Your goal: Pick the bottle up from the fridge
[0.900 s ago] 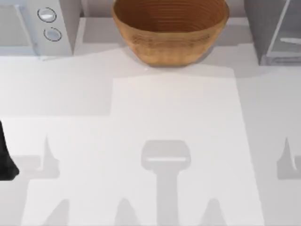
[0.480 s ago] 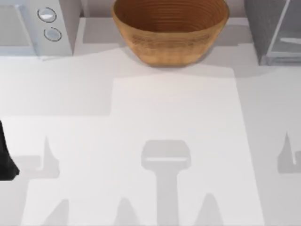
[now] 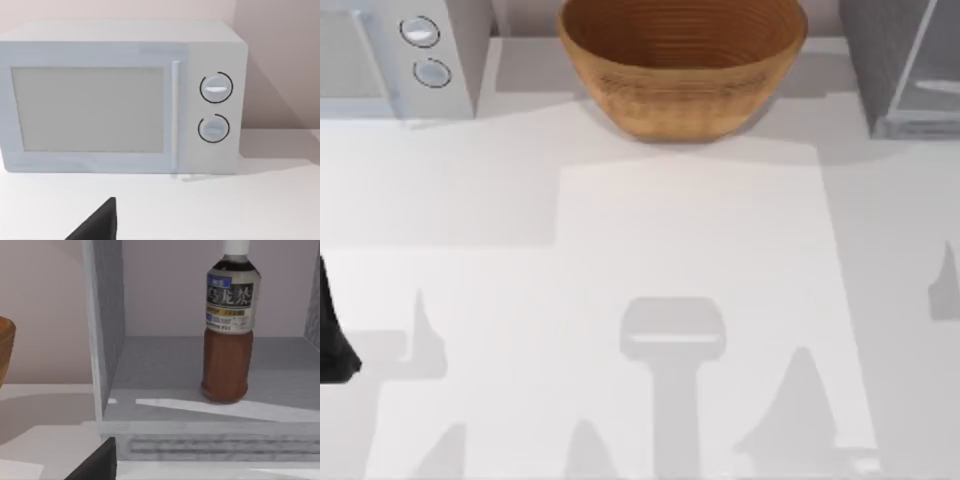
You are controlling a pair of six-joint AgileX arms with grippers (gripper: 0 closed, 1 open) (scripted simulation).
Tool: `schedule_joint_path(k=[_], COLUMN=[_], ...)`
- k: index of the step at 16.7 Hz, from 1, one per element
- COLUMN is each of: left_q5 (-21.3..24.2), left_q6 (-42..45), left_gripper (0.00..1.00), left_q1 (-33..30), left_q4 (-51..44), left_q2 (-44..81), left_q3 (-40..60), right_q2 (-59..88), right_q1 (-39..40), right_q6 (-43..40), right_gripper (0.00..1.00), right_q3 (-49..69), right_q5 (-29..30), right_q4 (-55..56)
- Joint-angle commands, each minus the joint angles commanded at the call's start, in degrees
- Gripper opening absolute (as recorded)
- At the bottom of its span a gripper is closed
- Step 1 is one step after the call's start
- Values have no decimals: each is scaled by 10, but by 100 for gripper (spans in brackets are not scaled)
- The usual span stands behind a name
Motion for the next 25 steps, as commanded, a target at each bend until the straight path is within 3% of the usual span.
schedule_joint_path(k=[7,12,21,25], left_q5=[0,0,0,0], left_q6=[0,0,0,0], left_gripper=[100,100,100,100], left_q1=[0,0,0,0], left_q4=[0,0,0,0], left_q2=[0,0,0,0], left_q3=[0,0,0,0], right_q2=[345,497,527,572], right_q1=[-101,-146,-149,-116], right_q6=[4,4,4,3], right_gripper=[100,100,100,100], right_q3=[32,51,61,148], right_q5=[-98,-142,-147,-113], right_q4=[303,446,467,417])
